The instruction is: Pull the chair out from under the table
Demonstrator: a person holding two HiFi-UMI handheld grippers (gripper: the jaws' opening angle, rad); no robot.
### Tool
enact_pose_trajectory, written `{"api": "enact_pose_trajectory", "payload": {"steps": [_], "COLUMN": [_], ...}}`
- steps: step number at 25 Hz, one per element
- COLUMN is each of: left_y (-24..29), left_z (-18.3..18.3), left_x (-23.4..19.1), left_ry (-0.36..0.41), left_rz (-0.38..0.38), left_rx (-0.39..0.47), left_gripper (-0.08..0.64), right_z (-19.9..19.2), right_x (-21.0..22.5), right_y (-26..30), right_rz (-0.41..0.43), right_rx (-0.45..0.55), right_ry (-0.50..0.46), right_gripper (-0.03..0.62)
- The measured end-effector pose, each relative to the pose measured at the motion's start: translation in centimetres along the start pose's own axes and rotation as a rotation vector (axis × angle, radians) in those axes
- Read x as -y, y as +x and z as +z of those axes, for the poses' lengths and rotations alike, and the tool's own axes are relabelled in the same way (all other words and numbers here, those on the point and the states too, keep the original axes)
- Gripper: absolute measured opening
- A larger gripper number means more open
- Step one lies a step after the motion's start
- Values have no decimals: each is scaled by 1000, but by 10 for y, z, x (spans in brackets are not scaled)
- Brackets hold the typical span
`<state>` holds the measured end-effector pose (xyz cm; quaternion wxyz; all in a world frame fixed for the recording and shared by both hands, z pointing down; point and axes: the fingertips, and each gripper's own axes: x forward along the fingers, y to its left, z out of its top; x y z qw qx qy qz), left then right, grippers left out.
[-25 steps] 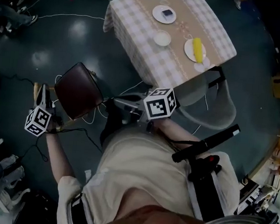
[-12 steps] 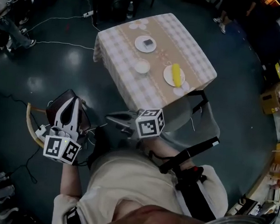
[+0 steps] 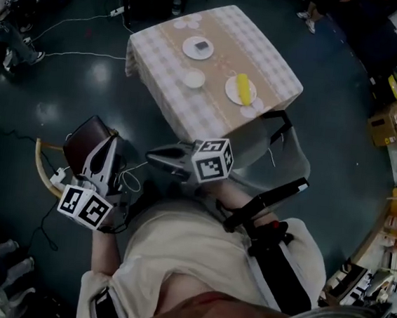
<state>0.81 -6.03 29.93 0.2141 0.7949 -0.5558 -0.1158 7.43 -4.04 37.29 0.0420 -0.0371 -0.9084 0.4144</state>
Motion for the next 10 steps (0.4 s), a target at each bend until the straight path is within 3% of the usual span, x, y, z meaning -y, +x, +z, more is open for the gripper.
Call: {"api": "enact_pose_trajectory", "payload": {"steps": [6, 10], "left_y": [-21, -36], "left_z": [-19, -36], "left_x": [-6, -7], "left_ry": [-42, -22], "left_rz": [-2, 8], "left_rx": [-49, -69], "left_gripper": [9, 9], "right_z": [-15, -34], "right_x": [-10, -18], "right_y": [16, 22], "right_rz": [4, 42], "right_rx": [-6, -20], "right_ry": [7, 35], "right_gripper": [8, 8]}}
